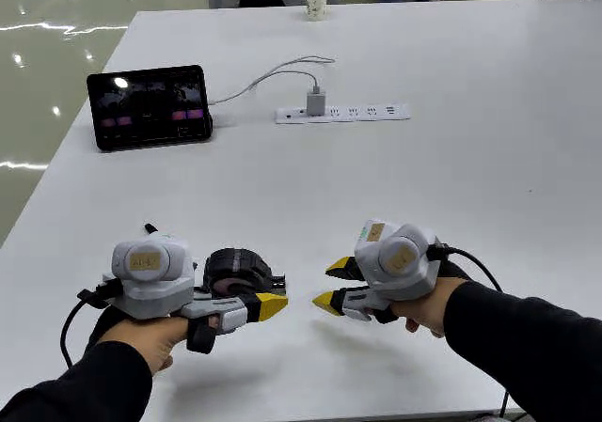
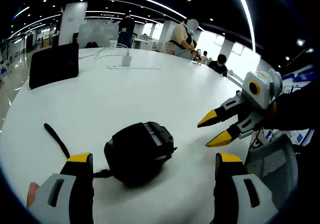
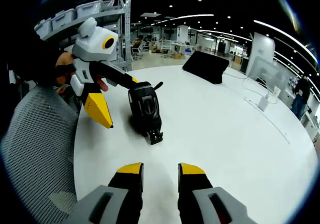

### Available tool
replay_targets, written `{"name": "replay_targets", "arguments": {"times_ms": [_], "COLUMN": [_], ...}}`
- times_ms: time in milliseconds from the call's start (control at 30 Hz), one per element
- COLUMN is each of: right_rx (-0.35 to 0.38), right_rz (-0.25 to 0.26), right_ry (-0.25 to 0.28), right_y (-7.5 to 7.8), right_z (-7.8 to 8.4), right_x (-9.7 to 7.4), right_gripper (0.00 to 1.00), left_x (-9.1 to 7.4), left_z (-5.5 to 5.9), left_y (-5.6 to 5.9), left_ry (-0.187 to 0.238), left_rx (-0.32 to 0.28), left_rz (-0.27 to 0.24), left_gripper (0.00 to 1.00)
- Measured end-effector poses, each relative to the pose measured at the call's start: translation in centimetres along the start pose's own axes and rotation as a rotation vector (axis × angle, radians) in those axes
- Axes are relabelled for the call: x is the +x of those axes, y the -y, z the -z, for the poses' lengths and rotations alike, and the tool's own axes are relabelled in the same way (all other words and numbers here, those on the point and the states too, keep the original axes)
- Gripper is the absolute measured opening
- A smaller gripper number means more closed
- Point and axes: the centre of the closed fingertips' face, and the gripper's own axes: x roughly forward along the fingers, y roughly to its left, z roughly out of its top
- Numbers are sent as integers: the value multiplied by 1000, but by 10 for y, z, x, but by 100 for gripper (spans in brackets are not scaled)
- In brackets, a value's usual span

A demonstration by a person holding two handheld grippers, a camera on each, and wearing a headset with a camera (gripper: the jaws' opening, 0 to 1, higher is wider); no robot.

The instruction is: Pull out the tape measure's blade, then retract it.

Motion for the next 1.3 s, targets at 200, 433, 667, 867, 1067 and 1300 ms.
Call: {"name": "replay_targets", "arguments": {"times_ms": [200,433,667,867,1067,1300], "right_rx": [25,68,42,120,112,165], "right_rz": [28,68,103,132,161,178], "right_ry": [-2,0,-3,10,-6,-18], "right_y": [6,15,19,30,38,44], "right_z": [15,32,40,53,64,82], "right_x": [-17,-41,-65,-87,-107,-128], "right_gripper": [28,34,40,45,52,62], "left_x": [-11,-29,-50,-64,-77,-89], "left_z": [-1,5,10,14,21,25], "left_y": [1,-12,-21,-31,-40,-49], "left_ry": [1,-29,-57,-72,-87,-104], "left_rx": [42,66,113,133,122,134], "left_rz": [51,71,70,68,66,56], "left_gripper": [99,99,99,99,99,99]}}
